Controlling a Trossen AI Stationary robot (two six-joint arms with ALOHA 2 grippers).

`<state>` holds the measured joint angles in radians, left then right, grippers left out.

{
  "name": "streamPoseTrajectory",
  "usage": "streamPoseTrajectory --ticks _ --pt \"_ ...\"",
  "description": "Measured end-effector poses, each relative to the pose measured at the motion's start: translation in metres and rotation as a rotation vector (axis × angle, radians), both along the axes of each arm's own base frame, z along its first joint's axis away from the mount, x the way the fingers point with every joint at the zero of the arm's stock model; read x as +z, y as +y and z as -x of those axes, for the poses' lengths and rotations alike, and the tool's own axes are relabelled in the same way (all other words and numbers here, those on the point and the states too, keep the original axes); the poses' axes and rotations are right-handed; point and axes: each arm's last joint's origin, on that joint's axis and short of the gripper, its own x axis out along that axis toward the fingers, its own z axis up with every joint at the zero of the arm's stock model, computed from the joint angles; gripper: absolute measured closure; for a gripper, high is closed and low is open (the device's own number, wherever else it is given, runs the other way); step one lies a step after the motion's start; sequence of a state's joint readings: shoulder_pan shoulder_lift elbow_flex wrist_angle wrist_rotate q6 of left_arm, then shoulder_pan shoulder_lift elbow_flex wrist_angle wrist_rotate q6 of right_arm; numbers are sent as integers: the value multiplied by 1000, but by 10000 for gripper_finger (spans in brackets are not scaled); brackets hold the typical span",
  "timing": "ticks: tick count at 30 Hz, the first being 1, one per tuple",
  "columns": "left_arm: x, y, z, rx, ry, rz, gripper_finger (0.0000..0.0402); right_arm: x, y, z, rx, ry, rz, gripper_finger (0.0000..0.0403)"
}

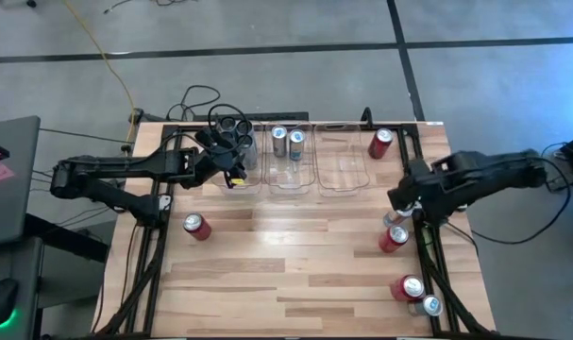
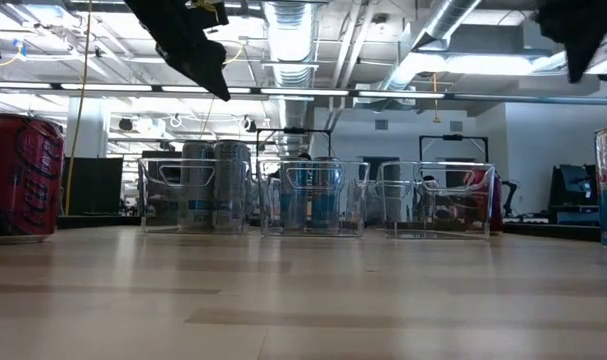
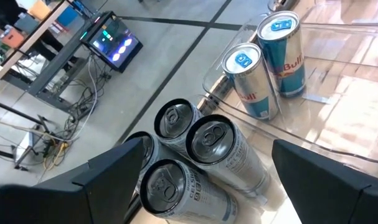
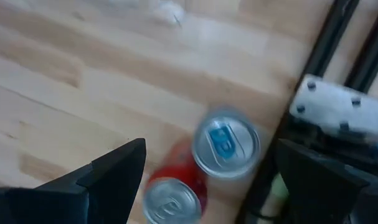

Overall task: Sort soda cans
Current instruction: Put the blue soda can into the middle transparent bin

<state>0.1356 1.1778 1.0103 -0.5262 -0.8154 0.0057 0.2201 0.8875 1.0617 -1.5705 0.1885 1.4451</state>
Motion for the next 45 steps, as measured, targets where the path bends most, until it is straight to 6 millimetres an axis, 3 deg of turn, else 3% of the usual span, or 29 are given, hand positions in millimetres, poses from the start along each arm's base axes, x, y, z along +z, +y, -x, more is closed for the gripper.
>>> streamPoseTrajectory --ticks 6,16,30,45 --pt "0 0 0 1 -4 1 52 -22 8 2 -2 100 -71 29" --pt "0 0 0 3 -7 2 52 -38 10 -3 3 102 -79 29" --pt "0 0 0 1 -5 1 52 -57 -2 -12 4 92 -67 33" --pt "0 0 0 -5 5 -5 52 -56 -3 -12 -4 96 -115 166"
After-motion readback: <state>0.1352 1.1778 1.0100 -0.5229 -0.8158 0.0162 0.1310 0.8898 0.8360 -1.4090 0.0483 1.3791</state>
